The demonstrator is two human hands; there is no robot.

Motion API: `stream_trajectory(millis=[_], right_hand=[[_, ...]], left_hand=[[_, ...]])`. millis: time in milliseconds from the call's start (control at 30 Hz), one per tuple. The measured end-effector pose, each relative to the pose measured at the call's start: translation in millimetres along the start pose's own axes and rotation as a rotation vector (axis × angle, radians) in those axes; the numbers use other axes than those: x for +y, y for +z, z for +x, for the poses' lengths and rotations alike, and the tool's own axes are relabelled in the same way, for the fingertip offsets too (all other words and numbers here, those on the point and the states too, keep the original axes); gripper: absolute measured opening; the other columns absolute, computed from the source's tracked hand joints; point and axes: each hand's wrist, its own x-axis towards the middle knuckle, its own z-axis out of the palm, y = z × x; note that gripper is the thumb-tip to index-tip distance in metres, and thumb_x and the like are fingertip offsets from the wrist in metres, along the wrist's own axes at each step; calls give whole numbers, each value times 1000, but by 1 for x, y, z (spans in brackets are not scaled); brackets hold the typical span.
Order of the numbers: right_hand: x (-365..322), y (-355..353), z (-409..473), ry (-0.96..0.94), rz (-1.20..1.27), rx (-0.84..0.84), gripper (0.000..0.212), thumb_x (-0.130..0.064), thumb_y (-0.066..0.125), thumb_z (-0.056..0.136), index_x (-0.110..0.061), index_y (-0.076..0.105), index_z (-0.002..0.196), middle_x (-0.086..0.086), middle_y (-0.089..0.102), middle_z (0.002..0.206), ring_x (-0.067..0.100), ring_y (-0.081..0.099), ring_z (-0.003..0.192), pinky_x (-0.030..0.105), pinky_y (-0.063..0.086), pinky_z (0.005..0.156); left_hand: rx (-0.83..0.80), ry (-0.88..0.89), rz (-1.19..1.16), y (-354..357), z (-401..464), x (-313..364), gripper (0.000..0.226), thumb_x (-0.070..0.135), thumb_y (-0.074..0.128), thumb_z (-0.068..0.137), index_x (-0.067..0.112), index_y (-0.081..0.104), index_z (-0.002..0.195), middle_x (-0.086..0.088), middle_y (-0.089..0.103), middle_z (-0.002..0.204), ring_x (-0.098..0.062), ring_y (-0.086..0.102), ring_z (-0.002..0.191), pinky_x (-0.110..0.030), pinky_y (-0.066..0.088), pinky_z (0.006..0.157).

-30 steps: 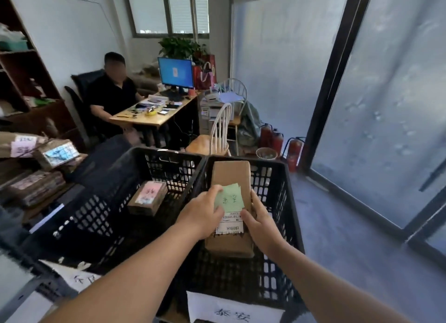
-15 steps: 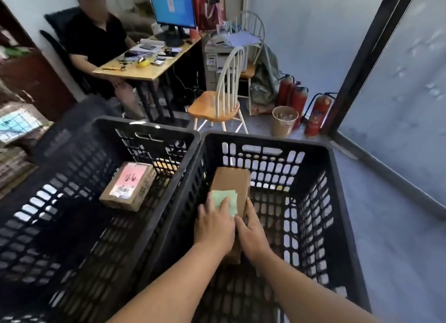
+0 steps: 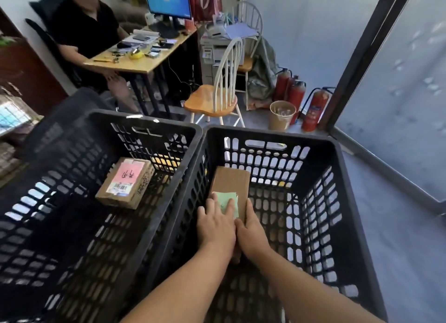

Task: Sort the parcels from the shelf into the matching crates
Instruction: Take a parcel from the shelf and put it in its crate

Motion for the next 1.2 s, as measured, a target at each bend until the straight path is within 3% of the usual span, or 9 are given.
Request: stream_trajectory(millis=[200, 333, 567, 667, 767, 967, 1200], right_hand=[[-24, -26, -15, -63, -167, 46, 73, -23, 54, 106, -27, 14, 167, -1, 32, 168, 19, 38, 150, 37, 36, 118], [-52, -61, -39, -240, -296, 10, 74, -20, 56, 105, -37, 17, 166, -5, 35, 166, 16, 36, 148, 35, 36, 116], [-136, -112, -110, -655, -548, 14, 68, -53, 53, 104, -39, 23, 163, -13, 21, 169, 15, 21, 155, 40, 28, 124], [-169, -121, -157, -809, -589, 58, 71, -62, 47, 104, -45, 14, 164, -16, 16, 170, 12, 13, 157, 38, 24, 125], [-194, -117, -215, -961, -610, 108, 74, -71, 42, 101, -50, 6, 162, -18, 18, 169, 11, 14, 156, 44, 30, 125], [-228, -73, -371, -1214, -703, 74, 79, -71, 37, 100, -49, -5, 163, -10, 4, 175, 19, 3, 161, 51, 21, 128], [-258, 24, -553, -1561, -692, -36, 76, -71, 29, 102, -47, -9, 162, -3, 0, 175, 26, -2, 162, 59, 17, 128]], left_hand=[[-10, 37, -217, -31, -17, -13, 62, 53, 36, 109, 40, 11, 165, -12, 16, 174, -32, 26, 152, -49, 33, 118], [147, 133, -400, -79, -48, -23, 61, 61, 37, 106, 45, 17, 161, 2, 30, 170, -23, 30, 151, -48, 35, 120], [488, 86, -332, -164, -125, -49, 71, 77, 29, 101, 44, 15, 162, 5, 23, 173, -20, 16, 160, -46, 21, 129], [614, -8, -263, -196, -178, -63, 74, 81, 19, 99, 45, 12, 163, 5, 17, 175, -22, 10, 162, -52, 19, 129], [700, -119, -232, -221, -248, -81, 76, 82, 12, 95, 46, 13, 162, 4, 17, 175, -23, 8, 162, -55, 17, 129], [854, -380, -113, -235, -438, -130, 73, 79, 20, 99, 42, 21, 162, 2, 25, 173, -25, 16, 161, -56, 24, 127], [826, -779, -13, -226, -684, -188, 73, 77, 20, 98, 45, 15, 164, 3, 11, 176, -27, 6, 163, -55, 14, 129]])
